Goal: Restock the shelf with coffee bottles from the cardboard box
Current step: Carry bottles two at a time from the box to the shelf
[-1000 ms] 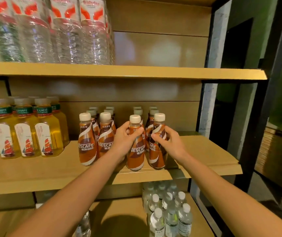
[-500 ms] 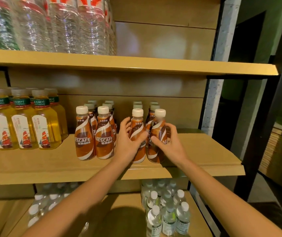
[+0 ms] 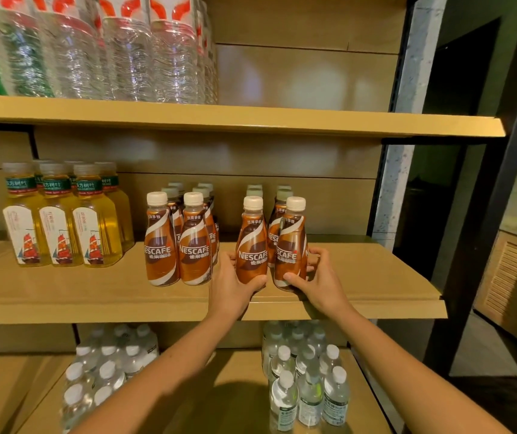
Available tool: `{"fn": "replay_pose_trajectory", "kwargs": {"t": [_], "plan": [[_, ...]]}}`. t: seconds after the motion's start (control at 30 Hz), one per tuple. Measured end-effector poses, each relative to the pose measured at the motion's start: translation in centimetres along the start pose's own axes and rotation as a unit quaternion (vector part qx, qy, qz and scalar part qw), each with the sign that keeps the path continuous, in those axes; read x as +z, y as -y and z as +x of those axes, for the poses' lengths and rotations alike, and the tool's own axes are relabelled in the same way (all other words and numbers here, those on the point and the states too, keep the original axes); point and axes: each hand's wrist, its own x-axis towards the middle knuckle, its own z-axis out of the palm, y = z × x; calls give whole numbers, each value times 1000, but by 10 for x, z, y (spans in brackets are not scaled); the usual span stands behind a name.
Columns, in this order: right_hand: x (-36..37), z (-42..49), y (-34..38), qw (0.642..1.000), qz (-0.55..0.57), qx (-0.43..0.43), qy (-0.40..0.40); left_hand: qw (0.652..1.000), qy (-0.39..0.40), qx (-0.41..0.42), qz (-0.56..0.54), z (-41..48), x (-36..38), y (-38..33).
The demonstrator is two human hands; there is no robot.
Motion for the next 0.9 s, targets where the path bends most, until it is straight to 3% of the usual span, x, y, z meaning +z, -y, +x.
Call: {"fn": "replay_pose_trajectory", "kwargs": {"t": [0.2, 0.53, 0.8, 0.9], "plan": [[-13, 2, -3, 996, 11, 19, 82, 999, 39, -7, -16, 6, -2, 3], [-12, 6, 3, 988, 60, 46, 133, 998, 58, -16, -12, 8, 1, 0], [26, 10, 5, 993, -93, 63, -28, 998, 50, 0, 34, 12, 6, 0], [32, 12, 7, 989, -128, 62, -31, 998, 58, 0, 40, 13, 7, 0]]}}
